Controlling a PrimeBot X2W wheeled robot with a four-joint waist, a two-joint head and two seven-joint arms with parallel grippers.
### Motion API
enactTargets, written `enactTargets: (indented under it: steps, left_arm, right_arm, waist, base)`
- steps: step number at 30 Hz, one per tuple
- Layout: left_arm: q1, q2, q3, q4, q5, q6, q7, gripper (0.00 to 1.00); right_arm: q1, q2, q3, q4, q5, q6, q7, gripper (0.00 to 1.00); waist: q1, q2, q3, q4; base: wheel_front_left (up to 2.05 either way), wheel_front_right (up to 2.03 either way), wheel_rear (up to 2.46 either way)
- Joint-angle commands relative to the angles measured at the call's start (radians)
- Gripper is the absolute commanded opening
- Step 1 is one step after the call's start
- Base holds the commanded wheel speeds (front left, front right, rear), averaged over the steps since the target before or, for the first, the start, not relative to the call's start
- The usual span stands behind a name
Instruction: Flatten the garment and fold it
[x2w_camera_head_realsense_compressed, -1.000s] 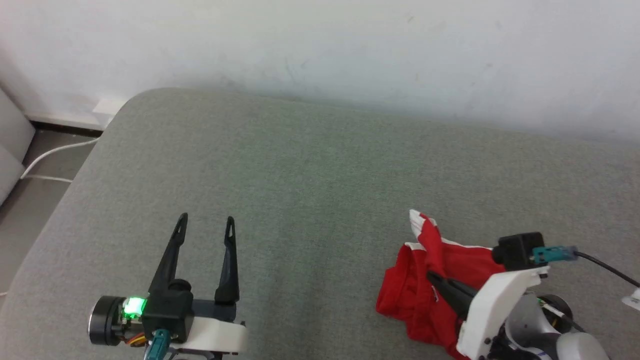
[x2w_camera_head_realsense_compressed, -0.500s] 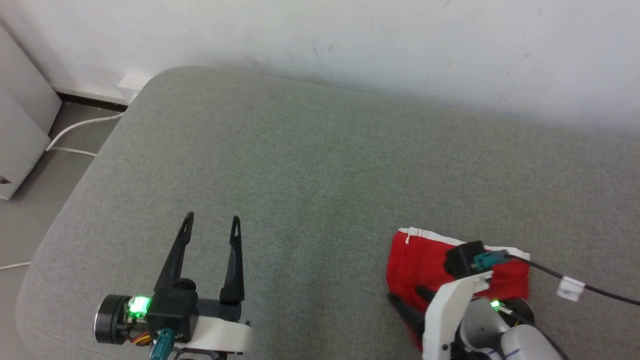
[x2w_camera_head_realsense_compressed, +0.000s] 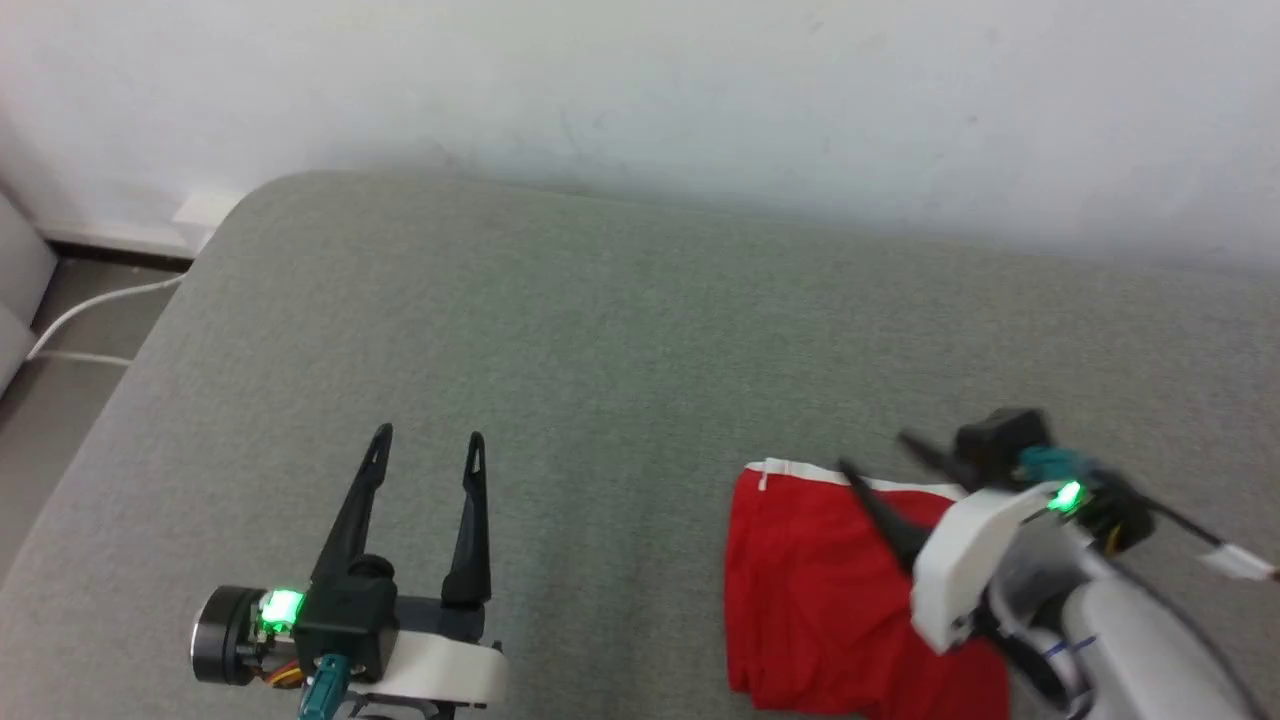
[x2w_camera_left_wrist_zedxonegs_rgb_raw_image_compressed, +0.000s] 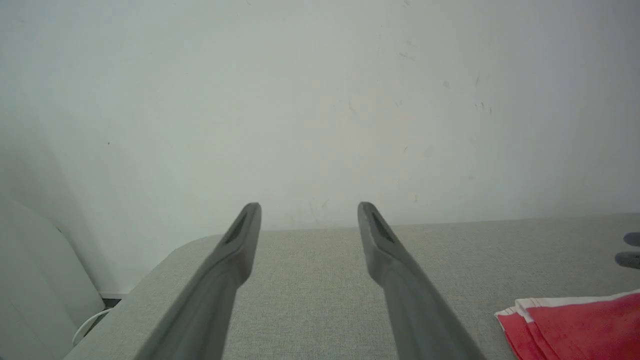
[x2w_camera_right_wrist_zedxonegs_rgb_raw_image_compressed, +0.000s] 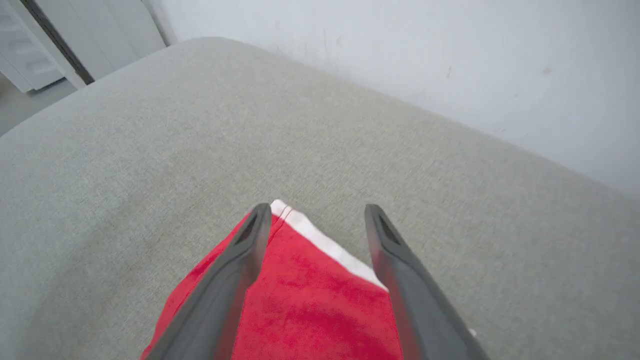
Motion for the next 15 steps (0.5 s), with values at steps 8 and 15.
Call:
enactTargets:
  steps: [8,15]
  left_arm:
    - [-0.005,-0.018,0.027,0.004,-0.030,-0.021,-0.005,1.00]
    - [0.010,-0.028,0.049,0.042,-0.037,-0.042,-0.005,1.00]
  right_arm:
    - [-0.039,-0.092,-0.160,-0.075,-0.218,-0.001,-0.253,1.00]
    - [0.087,-0.037,-0.353,-0.139,-0.294,-0.001,-0.395,1.00]
  waist:
    - [0.0000,0.0000,-0.020,-0.116]
    - [0.0000,0.0000,-0.028,-0.174]
  base:
    - [0.00,0.00,0.00]
    - [0.00,0.00,0.00]
